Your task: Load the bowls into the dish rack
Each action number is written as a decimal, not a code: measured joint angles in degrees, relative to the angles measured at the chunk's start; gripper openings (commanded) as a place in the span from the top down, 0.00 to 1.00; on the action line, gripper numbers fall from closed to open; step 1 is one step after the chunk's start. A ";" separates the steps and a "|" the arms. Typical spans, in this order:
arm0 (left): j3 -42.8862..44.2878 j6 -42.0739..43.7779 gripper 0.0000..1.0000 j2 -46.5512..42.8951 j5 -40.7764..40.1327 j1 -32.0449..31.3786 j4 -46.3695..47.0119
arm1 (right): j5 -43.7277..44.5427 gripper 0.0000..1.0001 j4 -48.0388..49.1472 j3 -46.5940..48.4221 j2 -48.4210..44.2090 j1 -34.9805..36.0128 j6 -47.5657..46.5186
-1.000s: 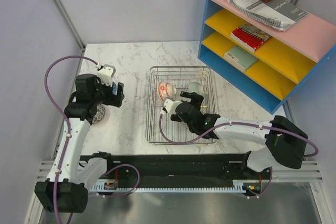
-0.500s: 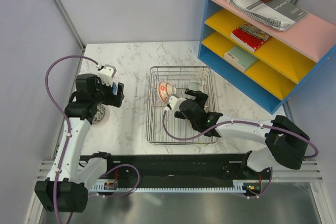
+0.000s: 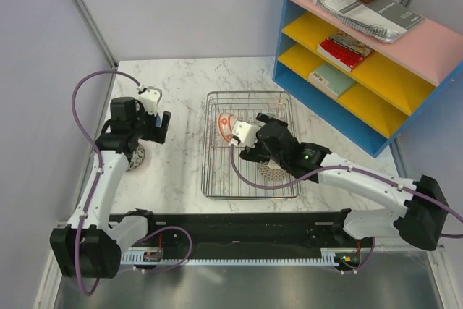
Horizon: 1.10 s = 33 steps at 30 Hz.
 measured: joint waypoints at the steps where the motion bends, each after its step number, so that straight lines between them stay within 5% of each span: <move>1: -0.02 0.15 0.00 1.64 -1.22 0.00 0.74 | -1.95 0.02 -1.79 0.87 -1.40 0.00 0.28; 13: 2.08 1.42 0.00 19.76 -12.52 1.07 7.41 | -8.81 0.02 -15.52 -2.25 -8.31 0.09 -0.46; 33: 12.26 2.16 0.00 35.65 -15.06 7.26 11.52 | 3.67 0.02 -2.58 -10.67 -4.07 0.11 -2.75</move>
